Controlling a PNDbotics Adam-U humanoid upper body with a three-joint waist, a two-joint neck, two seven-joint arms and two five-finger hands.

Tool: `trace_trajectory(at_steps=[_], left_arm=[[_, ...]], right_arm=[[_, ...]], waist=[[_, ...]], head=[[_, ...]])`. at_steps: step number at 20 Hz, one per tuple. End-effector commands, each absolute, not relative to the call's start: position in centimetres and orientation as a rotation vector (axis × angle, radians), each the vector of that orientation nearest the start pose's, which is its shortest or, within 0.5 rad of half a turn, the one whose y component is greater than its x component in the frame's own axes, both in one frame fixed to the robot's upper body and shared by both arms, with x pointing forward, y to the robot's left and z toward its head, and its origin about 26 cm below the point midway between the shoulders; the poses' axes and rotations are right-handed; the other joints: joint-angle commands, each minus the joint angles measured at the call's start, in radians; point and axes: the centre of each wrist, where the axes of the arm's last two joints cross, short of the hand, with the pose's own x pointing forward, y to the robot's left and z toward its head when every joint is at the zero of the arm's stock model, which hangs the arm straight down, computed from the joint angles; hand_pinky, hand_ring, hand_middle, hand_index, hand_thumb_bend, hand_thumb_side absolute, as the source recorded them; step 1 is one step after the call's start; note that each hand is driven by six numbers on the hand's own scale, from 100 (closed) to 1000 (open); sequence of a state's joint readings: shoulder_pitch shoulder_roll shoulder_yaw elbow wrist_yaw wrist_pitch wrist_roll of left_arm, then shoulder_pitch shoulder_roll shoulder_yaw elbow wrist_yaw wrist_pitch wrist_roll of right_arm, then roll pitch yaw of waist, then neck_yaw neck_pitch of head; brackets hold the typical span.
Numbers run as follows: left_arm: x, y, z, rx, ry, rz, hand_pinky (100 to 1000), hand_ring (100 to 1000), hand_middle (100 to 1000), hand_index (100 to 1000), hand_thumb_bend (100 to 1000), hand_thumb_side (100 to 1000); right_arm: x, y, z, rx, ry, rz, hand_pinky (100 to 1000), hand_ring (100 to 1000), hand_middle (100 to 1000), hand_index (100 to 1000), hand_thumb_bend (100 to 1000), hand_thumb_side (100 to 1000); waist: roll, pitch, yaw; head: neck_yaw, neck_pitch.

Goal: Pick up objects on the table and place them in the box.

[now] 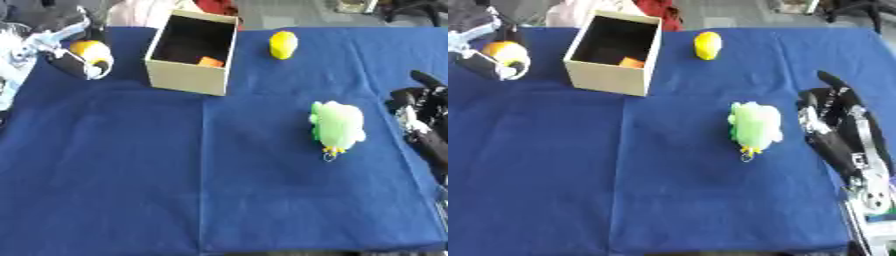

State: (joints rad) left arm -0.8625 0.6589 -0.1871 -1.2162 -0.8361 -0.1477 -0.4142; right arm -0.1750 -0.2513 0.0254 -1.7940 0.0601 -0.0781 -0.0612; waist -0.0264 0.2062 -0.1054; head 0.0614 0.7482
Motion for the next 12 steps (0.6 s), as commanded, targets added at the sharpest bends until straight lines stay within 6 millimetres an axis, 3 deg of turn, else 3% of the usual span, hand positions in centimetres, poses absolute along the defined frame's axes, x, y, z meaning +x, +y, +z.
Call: trace_trajectory(at_steps=[1, 12], left_arm=[[44.2, 30.9, 27.9, 1.139, -1.503, -1.487, 655, 471, 475, 661, 255, 100], [47.6, 25.3, 25.4, 1.19, -1.596, -1.457, 703, 523, 527, 719, 276, 100]], right_arm=[[30.9, -27.0, 11.3, -0.221, -2.046, 0.297, 699, 677, 642, 911, 100, 434], [31.1, -26.4, 11.3, -0.174, -2.045, 0.323, 699, 677, 642, 912, 100, 439]], waist=[[0.011, -0.035, -0.009], [0.008, -0.027, -0.079]], head=[[0.009, 0.0], [0.048, -0.007]])
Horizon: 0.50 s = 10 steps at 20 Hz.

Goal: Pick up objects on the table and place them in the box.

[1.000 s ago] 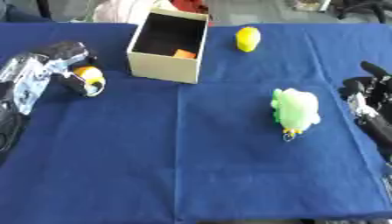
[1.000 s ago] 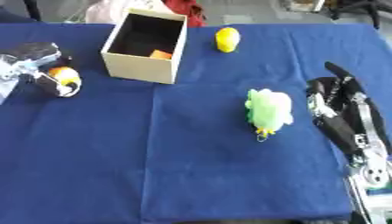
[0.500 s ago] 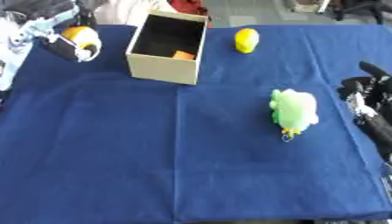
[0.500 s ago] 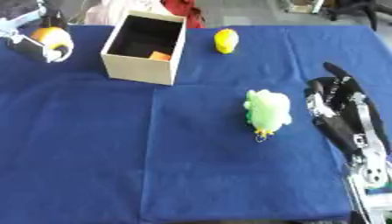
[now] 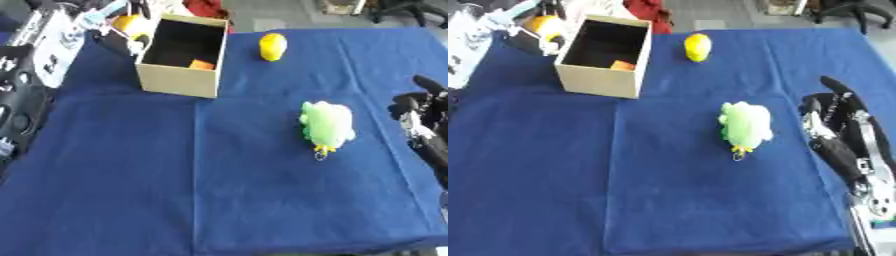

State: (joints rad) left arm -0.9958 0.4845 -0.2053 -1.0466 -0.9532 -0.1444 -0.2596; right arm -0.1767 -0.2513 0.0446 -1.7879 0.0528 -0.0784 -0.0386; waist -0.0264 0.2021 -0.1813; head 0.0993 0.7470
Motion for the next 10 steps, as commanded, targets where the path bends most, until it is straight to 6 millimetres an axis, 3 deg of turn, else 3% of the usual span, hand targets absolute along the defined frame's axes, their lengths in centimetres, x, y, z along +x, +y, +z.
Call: trace_trajectory(at_steps=[1, 2, 3, 6, 8, 9, 10], left_arm=[[47.8, 25.2, 25.1, 1.205, -1.602, -1.442, 742, 570, 569, 765, 287, 100], [47.9, 25.0, 24.8, 1.219, -1.609, -1.426, 749, 578, 576, 771, 288, 100], [48.0, 25.0, 24.5, 1.229, -1.615, -1.414, 797, 648, 645, 825, 311, 144], [48.1, 25.1, 23.9, 1.249, -1.628, -1.386, 835, 728, 736, 867, 356, 270], [48.0, 25.5, 23.8, 1.259, -1.638, -1.36, 846, 758, 771, 894, 410, 404], [48.0, 25.6, 23.9, 1.263, -1.649, -1.34, 851, 768, 786, 905, 453, 513], [47.9, 25.9, 24.0, 1.265, -1.666, -1.315, 853, 767, 788, 907, 463, 551]], right_arm=[[31.1, -26.3, 11.2, -0.171, -2.044, 0.324, 698, 677, 642, 912, 100, 440], [31.1, -26.3, 11.2, -0.17, -2.044, 0.324, 698, 677, 642, 912, 100, 440], [31.1, -26.3, 11.2, -0.169, -2.044, 0.324, 698, 677, 642, 912, 100, 441], [31.1, -26.4, 11.2, -0.172, -2.044, 0.321, 699, 677, 642, 912, 100, 441], [31.1, -26.4, 11.3, -0.173, -2.045, 0.319, 698, 677, 642, 911, 100, 442], [31.1, -26.4, 11.3, -0.175, -2.045, 0.319, 698, 677, 642, 912, 100, 443], [31.1, -26.4, 11.3, -0.176, -2.046, 0.318, 698, 677, 642, 911, 100, 443]], waist=[[0.008, -0.022, -0.008], [0.008, -0.021, -0.012], [0.008, -0.021, -0.015], [0.009, -0.019, -0.018], [0.011, -0.018, -0.017], [0.011, -0.017, -0.016], [0.012, -0.016, -0.015]], head=[[0.012, -0.007], [0.014, -0.008], [0.016, -0.008], [0.015, -0.01], [0.013, -0.011], [0.011, -0.012], [0.009, -0.012]])
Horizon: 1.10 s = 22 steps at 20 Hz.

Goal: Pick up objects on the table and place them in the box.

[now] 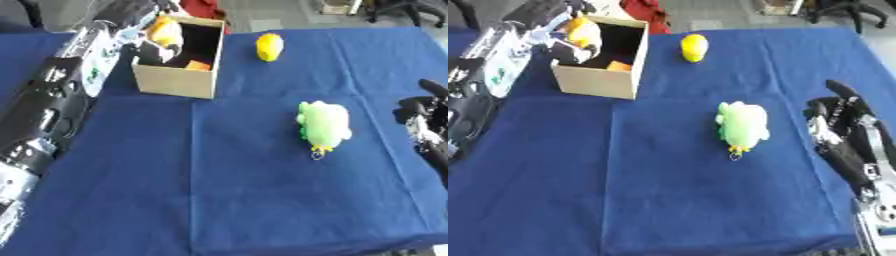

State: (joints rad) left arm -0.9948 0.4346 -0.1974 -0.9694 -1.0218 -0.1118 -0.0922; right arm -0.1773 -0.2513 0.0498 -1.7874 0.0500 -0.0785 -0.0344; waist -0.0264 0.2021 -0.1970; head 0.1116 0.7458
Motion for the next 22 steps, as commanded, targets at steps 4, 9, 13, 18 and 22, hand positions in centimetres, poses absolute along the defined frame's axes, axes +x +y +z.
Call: trace_trajectory(at_steps=[4, 9, 13, 18, 22], left_arm=[[47.1, 26.6, 25.3, 1.228, -1.781, -1.181, 862, 764, 783, 897, 474, 683], [44.6, 27.6, 27.6, 1.075, -1.991, -1.0, 849, 694, 688, 822, 376, 593], [41.4, 28.4, 28.5, 0.833, -2.17, -0.889, 848, 667, 650, 795, 339, 552], [37.2, 29.3, 27.5, 0.658, -2.243, -0.781, 845, 646, 627, 778, 312, 534], [34.6, 29.5, 25.7, 0.581, -2.243, -0.729, 849, 642, 622, 774, 300, 544]], right_arm=[[31.1, -26.5, 11.4, -0.185, -2.05, 0.314, 699, 678, 642, 912, 100, 442], [31.4, -26.8, 11.9, -0.213, -2.058, 0.331, 700, 679, 644, 913, 100, 431], [32.3, -27.4, 12.8, -0.266, -2.061, 0.393, 702, 681, 646, 914, 100, 409], [34.0, -28.2, 14.6, -0.328, -2.042, 0.58, 708, 689, 656, 920, 100, 385], [35.4, -28.9, 15.8, -0.369, -2.0, 0.762, 719, 710, 684, 939, 100, 375]], waist=[[0.012, -0.014, 0.011], [0.012, -0.011, 0.03], [0.011, -0.008, 0.058], [0.007, -0.004, 0.089], [0.003, -0.002, 0.109]], head=[[-0.011, -0.015], [-0.024, -0.019], [-0.04, -0.021], [-0.056, -0.022], [-0.067, -0.019]])
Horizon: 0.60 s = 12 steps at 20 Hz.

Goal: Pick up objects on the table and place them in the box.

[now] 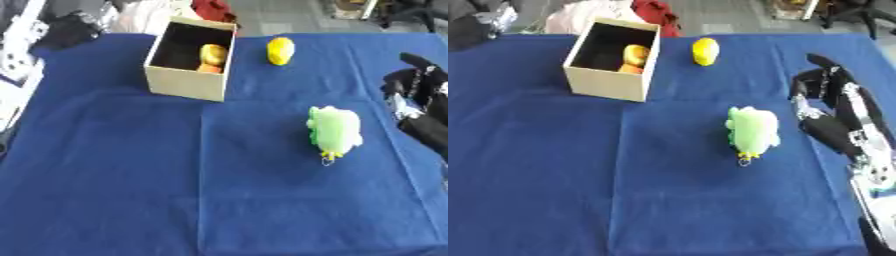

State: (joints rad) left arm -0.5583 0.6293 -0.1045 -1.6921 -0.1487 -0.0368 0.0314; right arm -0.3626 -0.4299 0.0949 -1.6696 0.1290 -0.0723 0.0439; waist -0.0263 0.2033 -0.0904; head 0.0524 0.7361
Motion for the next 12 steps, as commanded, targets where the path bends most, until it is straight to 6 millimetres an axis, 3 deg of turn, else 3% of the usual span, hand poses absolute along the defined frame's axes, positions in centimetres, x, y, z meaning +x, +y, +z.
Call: trace_trajectory(at_steps=[1, 9, 12], left_arm=[[34.0, 29.6, 25.0, 0.566, -2.234, -0.718, 850, 641, 620, 773, 295, 549], [32.1, 30.1, 19.9, 0.492, -2.115, -0.655, 856, 636, 612, 770, 264, 586], [31.6, 30.1, 19.0, 0.471, -2.104, -0.63, 856, 633, 609, 768, 260, 589]], right_arm=[[35.8, -29.0, 16.1, -0.379, -1.983, 0.816, 724, 721, 696, 946, 100, 376], [38.1, -30.2, 17.9, -0.439, -1.783, 1.284, 780, 797, 784, 991, 100, 435], [38.6, -30.9, 18.0, -0.452, -1.657, 1.449, 814, 841, 835, 1000, 207, 483]], waist=[[0.001, -0.003, 0.007], [-0.008, -0.006, 0.03], [-0.013, -0.008, 0.038]], head=[[-0.011, -0.009], [-0.031, -0.005], [-0.034, -0.004]])
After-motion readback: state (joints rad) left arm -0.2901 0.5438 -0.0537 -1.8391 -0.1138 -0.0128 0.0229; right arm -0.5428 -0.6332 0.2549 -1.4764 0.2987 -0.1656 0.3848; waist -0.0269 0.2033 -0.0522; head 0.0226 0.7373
